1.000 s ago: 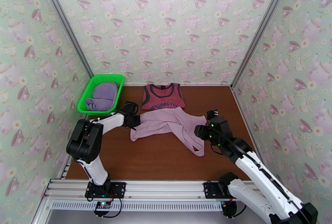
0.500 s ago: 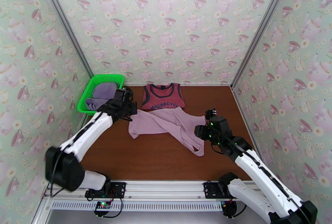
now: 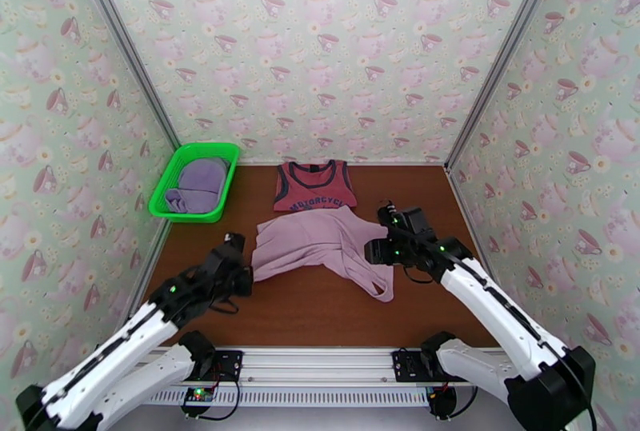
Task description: Fold and stack the mixed laundry pile
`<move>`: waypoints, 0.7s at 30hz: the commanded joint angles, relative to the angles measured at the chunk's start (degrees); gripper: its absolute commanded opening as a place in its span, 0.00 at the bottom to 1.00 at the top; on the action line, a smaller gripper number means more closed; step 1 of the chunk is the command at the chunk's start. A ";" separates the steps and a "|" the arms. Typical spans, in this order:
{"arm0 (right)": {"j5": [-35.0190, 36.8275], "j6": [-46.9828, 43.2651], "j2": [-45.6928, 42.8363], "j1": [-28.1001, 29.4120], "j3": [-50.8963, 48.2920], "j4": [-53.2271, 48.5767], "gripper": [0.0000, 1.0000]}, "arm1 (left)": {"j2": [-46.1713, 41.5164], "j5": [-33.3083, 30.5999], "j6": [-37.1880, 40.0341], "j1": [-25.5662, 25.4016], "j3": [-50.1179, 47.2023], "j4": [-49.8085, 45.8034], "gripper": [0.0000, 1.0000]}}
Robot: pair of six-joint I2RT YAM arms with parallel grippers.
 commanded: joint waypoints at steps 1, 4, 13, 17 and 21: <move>0.11 -6.85 5.17 0.47 5.74 -4.90 0.63 | -0.73 -2.34 -10.59 -0.96 -3.99 0.17 0.00; 6.69 -16.52 10.20 1.02 11.14 -8.46 0.65 | 1.86 -4.87 -12.97 -1.08 -5.75 2.58 0.00; 11.54 -56.74 9.78 5.96 4.44 -21.03 0.78 | 6.15 -18.07 -10.38 1.15 -4.59 6.69 0.00; 7.90 -58.61 7.89 7.81 -3.70 -15.88 0.81 | 7.37 -18.32 -6.83 4.76 -3.91 8.64 0.00; 6.93 -56.40 8.17 7.79 -8.62 -9.07 0.87 | 8.18 -17.53 -4.52 7.02 -4.10 11.05 0.00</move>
